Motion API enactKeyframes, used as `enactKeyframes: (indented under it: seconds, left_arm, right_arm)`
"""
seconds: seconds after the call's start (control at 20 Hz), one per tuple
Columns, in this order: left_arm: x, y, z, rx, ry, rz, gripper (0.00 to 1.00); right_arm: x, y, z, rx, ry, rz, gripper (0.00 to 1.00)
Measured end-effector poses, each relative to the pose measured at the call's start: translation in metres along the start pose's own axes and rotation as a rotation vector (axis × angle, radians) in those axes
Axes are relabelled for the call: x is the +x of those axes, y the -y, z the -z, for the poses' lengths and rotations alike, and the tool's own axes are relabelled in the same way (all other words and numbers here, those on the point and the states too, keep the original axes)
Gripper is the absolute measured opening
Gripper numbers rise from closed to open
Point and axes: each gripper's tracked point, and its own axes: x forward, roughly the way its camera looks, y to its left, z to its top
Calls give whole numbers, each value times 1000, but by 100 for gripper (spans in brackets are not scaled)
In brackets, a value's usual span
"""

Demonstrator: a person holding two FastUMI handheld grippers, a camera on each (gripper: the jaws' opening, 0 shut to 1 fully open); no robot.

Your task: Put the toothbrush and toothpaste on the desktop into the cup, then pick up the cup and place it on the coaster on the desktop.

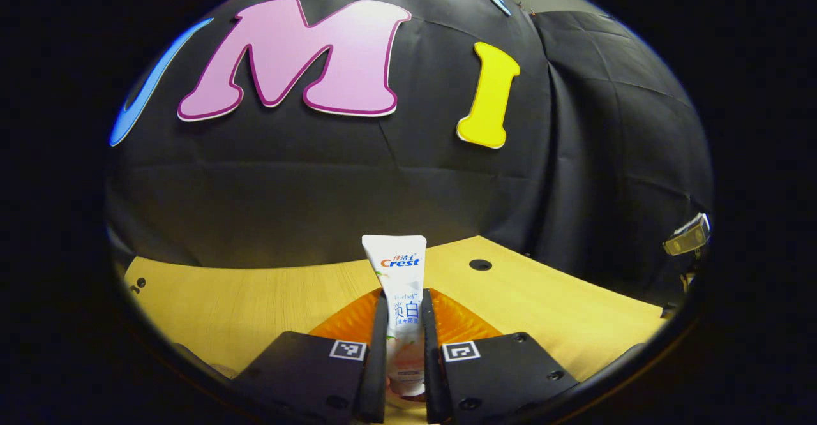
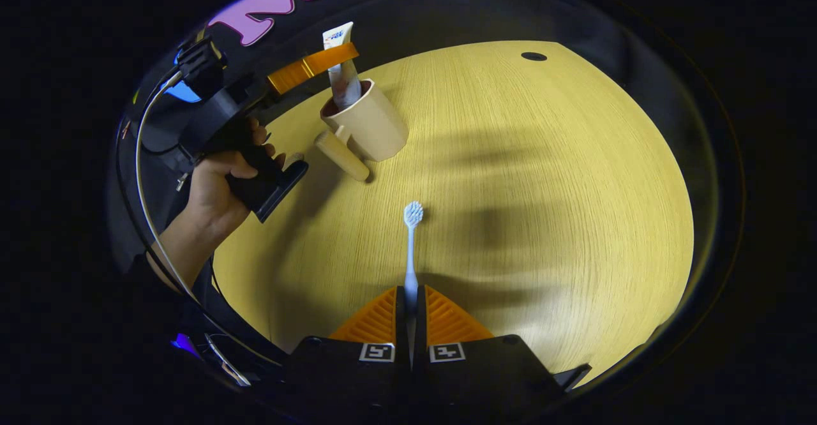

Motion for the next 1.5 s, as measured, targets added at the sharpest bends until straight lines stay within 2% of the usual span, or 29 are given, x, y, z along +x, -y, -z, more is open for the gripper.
enactKeyframes:
  seconds: [0.1,0.2,0.25,0.3,0.4,0.55,0.7,0.9,1.05,1.5]
  left_arm:
    - [-10,-2,12,3,-11,-9,31]
    - [-11,-3,15,20,-20,-14,39]
    - [-12,-3,14,26,-15,-17,53]
    - [-19,-3,9,26,-4,-21,58]
    - [-31,-7,0,13,15,-39,60]
    - [-66,-8,-13,6,41,-71,100]
    - [-109,-8,-13,-8,32,-103,99]
    - [-170,0,1,-77,-14,-114,99]
    - [-206,-4,27,-20,-92,-138,99]
    - [-258,-23,74,-74,-226,-260,99]
  right_arm:
    - [1,2,-1,-3,4,2,5]
    - [-1,4,3,-27,2,7,5]
    - [-1,4,3,-33,1,7,5]
    - [-1,5,1,-37,10,11,5]
    - [-7,10,-12,-49,45,24,5]
    - [-21,11,-46,-89,126,33,5]
    - [-31,-3,-96,-93,237,3,5]
    - [-38,-29,-156,-116,369,-54,5]
    - [-37,-51,-195,-159,460,-100,5]
    - [-27,-90,-269,-173,680,-221,5]
